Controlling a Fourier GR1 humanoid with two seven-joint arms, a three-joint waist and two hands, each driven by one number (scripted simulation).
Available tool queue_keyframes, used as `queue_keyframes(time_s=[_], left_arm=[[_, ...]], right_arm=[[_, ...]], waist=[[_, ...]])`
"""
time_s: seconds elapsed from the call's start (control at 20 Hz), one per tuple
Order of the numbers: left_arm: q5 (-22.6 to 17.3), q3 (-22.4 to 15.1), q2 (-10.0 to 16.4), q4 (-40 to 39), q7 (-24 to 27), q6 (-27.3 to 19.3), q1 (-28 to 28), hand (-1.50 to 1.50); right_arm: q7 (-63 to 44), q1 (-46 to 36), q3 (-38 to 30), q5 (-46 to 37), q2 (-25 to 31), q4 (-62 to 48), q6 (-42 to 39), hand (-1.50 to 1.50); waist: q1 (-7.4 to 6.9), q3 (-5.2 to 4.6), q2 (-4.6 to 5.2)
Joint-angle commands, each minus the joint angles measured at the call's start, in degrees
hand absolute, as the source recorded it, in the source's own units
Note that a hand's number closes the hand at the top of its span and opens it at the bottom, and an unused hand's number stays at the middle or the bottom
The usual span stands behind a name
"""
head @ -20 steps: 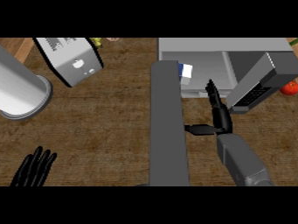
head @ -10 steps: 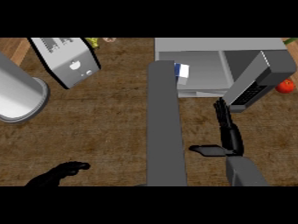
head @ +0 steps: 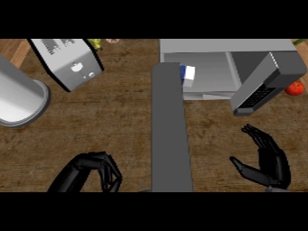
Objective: Pick up the milk, place it into the microwave and close the microwave
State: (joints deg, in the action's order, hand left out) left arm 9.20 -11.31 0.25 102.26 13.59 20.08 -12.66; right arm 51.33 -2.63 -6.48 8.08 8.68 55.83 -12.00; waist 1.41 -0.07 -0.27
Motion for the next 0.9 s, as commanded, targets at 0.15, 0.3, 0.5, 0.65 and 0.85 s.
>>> queue_keyframes(time_s=[0.15,0.3,0.5,0.65,0.85], left_arm=[[2.39,-7.62,-0.24,-12.82,-1.68,-10.13,15.92,1.50],[3.23,-12.72,-0.24,-15.62,-4.77,-14.05,20.08,1.50],[2.59,-16.91,-0.24,-21.48,-5.56,-19.71,30.00,1.50],[-1.07,-24.87,-0.23,-31.38,-2.23,-25.43,33.62,1.50],[-4.01,-33.02,-0.23,-40.77,-0.87,-34.33,37.67,1.50]], right_arm=[[-9.26,4.76,-3.85,6.66,4.72,12.69,-3.08,-1.50],[-6.84,10.78,-3.99,6.57,4.81,16.83,-3.92,-1.50],[-7.38,7.81,-5.90,6.37,8.00,16.26,-4.66,-1.50],[-11.59,10.89,-4.11,6.58,6.73,25.75,-3.21,-1.50],[-11.64,12.66,-6.19,9.93,9.76,26.69,-8.48,-1.50]], waist=[[-0.31,0.02,0.31],[-0.31,0.05,0.26],[-0.39,0.08,0.35],[0.39,0.00,0.37],[1.16,0.01,0.55]])
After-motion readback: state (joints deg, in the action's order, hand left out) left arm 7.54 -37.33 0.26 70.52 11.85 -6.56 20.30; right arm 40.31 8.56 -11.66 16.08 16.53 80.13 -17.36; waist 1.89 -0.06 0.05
